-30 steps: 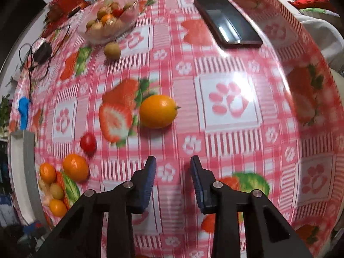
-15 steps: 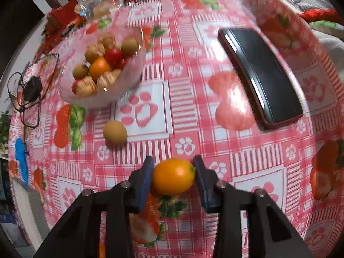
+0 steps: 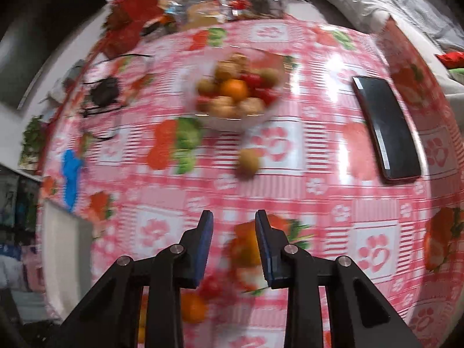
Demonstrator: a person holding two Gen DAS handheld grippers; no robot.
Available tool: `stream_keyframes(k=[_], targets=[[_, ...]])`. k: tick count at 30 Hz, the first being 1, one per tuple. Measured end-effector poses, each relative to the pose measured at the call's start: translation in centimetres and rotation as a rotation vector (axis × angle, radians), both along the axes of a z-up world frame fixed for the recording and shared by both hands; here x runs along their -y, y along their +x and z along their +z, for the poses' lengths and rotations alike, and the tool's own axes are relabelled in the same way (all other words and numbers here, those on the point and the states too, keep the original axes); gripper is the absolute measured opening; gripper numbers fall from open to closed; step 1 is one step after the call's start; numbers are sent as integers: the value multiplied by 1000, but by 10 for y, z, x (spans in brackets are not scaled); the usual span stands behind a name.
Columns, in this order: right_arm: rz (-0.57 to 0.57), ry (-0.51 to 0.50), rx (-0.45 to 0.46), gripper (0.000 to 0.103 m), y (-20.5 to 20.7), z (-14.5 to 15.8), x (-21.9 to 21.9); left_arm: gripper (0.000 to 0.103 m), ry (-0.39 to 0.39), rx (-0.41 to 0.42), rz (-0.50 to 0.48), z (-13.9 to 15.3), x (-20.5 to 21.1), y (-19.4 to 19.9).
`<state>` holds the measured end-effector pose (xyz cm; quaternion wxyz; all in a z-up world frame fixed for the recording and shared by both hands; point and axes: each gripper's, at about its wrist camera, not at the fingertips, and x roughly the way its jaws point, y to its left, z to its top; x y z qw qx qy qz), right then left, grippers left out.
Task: Organize fruits
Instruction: 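Lower the tomato into the white tray and open the left gripper while the right gripper carries the mandarin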
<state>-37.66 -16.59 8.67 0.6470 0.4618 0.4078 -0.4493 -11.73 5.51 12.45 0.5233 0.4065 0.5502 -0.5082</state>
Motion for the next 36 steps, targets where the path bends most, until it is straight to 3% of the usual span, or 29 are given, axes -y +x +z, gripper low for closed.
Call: stream_keyframes(k=[6,9,11,13,14,19,26,30,33,36], targets=[[63,41,105,32,51,14,-24,26,-45,48,81,14,-6,46],[94,19,83,33,68,21,-43,26,-46,72,120,13,-12,67],[56,20,55,35,63,19,-49,26,-49,89,131,13,-16,80],[-13,34,4,69,46,13,-52,26,-51,105,138,11,-19,89],[-42,32,-19,69,37,12,-53,26,-47,105,144,8,-19,93],[-64,72,-55,69,15,-2,-45,26,-18,91,169,-4,-21,103],[88,46,-42,69,72,-22,-25,26,-11,87,153,-4,-19,97],[108,22,-43,68,98,-40,-4,26,6,89,155,-7,-22,96],[139,51,-5,36,112,-51,8,26,17,89,164,-9,-26,98],[157,64,-29,36,123,-52,7,26,16,88,181,-9,-29,102]])
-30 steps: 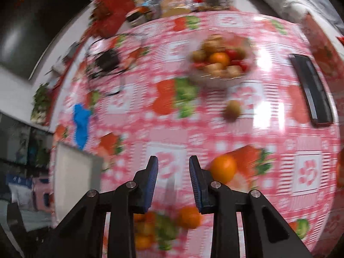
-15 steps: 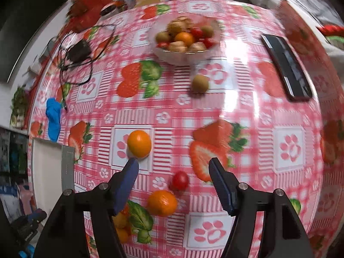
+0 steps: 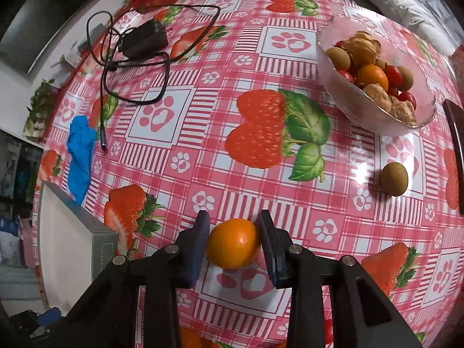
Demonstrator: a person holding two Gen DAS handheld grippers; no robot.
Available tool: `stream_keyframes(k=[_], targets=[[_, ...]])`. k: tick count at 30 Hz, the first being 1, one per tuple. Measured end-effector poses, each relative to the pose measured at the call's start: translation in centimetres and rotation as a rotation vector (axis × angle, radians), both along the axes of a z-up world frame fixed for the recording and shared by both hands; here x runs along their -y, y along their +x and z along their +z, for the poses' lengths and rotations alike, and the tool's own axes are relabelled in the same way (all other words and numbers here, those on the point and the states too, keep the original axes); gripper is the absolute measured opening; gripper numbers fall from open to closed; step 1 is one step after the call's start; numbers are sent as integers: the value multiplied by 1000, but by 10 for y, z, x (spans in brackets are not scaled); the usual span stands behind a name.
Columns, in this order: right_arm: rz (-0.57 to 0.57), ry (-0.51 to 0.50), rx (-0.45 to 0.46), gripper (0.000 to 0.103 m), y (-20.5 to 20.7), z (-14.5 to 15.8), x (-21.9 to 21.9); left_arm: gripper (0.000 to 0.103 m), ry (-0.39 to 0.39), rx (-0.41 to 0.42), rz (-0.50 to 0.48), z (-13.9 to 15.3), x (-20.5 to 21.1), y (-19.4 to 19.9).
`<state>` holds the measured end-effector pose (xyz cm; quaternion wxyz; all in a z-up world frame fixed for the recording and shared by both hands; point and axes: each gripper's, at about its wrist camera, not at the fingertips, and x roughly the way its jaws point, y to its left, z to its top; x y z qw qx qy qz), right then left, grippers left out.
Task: Organize fruits
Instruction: 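Lower the tomato into the white tray and open the left gripper while the right gripper carries the mandarin, then lower the mandarin into the white tray beside the tomato and open the right gripper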
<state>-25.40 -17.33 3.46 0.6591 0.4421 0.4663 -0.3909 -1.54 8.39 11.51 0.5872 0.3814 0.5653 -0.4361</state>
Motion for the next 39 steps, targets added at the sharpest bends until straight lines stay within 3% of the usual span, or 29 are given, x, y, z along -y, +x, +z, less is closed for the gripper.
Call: stream_keyframes(k=[3,5,11,12,14,15,16,29,33,39], targets=[[2,12,15,32,0,4,-7,26,-9,-4,17,1,0,5],[-3,14,36,20,-1,10,-10,26,-16,-3,22,2,0,8],[3,20,92,20,4,32,-20,26,-9,-16,22,1,-6,12],[3,24,85,23,4,31,-21,26,-8,-18,21,1,-7,11],[25,4,47,51,6,31,-24,26,-5,-24,15,0,-10,11],[41,-24,31,77,7,34,-26,26,-4,-27,13,-1,-7,11],[50,-43,3,78,8,35,-28,26,-3,-29,10,-2,-8,10],[10,-114,-169,78,-17,16,-18,30,-2,-58,-30,-3,-9,-8],[-56,-27,-146,72,-45,-2,-13,30,8,-72,-51,-7,-4,-19],[-75,-29,-120,68,-57,-7,-13,31,20,-73,-75,-9,0,-29]])
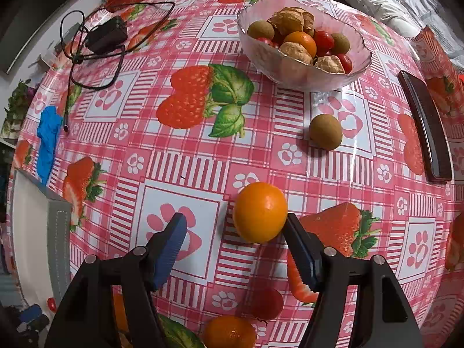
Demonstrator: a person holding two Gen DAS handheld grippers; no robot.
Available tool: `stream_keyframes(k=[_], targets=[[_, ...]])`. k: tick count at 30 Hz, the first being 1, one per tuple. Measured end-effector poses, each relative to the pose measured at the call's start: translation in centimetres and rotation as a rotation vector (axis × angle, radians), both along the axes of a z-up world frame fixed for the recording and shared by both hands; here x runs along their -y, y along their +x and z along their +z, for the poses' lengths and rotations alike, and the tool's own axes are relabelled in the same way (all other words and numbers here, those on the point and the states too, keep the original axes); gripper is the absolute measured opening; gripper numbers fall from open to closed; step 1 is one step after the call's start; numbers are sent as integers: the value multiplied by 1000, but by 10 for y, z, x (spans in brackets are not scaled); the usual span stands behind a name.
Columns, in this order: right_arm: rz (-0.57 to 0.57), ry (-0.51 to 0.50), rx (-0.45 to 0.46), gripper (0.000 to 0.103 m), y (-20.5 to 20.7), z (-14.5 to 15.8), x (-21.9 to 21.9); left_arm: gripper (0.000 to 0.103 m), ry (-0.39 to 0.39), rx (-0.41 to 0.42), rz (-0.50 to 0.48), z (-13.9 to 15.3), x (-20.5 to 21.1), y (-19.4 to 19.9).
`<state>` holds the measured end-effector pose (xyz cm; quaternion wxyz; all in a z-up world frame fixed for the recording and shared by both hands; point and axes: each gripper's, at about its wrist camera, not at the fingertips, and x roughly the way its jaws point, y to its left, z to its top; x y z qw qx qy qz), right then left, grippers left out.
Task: Organize fruits
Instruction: 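Lower the mandarin into the white tray beside the tomato and open the right gripper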
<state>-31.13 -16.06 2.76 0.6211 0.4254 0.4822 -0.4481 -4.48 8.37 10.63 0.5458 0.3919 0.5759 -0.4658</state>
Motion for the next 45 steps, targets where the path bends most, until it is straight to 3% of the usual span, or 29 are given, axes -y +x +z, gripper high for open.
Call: stream_keyframes(k=[6,9,14,19,25,33,39,41,42,43,45], targets=[[-69,11,67,67,-17,1,17,32,5,2,-6,-2,6,-8],[-56,16,41,35,-14,2,20,33,8,-1,-4,-3,7,-10],[-13,28,3,35,-6,5,11,33,-2,1,1,1,9,-13],[25,17,109,35,4,32,-2,34,-15,13,20,6,8,-7],[164,43,255,35,71,66,-37,34,-13,28,41,8,-2,6],[339,169,354,35,178,49,-109,41,10,34,57,6,-32,24],[392,206,314,36,198,38,-128,54,11,36,57,5,-44,27],[383,193,298,67,192,40,-127,58,7,42,40,7,-45,25],[368,180,292,90,187,44,-126,61,5,44,30,7,-44,22],[344,161,292,95,180,48,-124,63,5,46,21,8,-43,19],[306,144,297,95,164,56,-122,70,4,48,2,8,-37,10]])
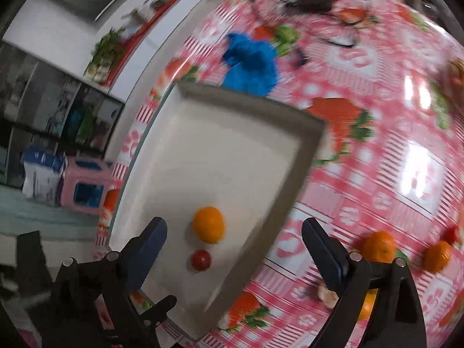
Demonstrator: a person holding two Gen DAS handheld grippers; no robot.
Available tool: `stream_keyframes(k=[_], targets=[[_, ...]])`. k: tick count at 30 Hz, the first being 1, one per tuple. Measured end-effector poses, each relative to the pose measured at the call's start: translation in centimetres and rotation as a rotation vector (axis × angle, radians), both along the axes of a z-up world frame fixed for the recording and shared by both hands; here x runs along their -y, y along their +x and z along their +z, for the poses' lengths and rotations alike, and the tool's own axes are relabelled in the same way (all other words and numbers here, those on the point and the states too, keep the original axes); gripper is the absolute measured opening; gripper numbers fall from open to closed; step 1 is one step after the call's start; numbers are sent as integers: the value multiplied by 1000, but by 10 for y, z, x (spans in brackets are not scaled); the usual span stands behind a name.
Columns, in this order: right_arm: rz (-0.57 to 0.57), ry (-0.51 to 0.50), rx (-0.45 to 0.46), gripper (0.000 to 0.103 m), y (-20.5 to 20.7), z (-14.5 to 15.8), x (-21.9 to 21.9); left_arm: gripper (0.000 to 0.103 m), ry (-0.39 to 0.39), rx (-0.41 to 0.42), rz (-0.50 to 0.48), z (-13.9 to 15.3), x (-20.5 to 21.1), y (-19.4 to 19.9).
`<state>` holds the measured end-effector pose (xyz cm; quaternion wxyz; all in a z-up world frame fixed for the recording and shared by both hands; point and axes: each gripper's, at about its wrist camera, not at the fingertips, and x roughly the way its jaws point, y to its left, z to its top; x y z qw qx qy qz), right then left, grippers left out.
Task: Organize fruits
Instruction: 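Lower the mandarin into the white tray beside the tomato and open the right gripper, then move the left gripper to the fruit pile and grasp a beige husked fruit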
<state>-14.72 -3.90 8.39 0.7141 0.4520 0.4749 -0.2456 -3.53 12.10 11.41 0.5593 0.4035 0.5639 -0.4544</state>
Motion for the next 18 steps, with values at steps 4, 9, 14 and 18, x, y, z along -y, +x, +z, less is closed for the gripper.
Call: stream_keyframes(k=[4,9,14,18], targets=[[-106,0,-39,103,-48,6,0,75,-5,4,-43,5,8,-16],[-274,-5,-128,103,-129,6,-11,79,-17,-3,-127,6,21,-50],[-436,88,-258,103,-207,-19,-26,79,-5,-25,-191,-1,34,-84],[-477,133,-366,103,-241,-42,-33,79,6,-64,-232,-5,43,-110]])
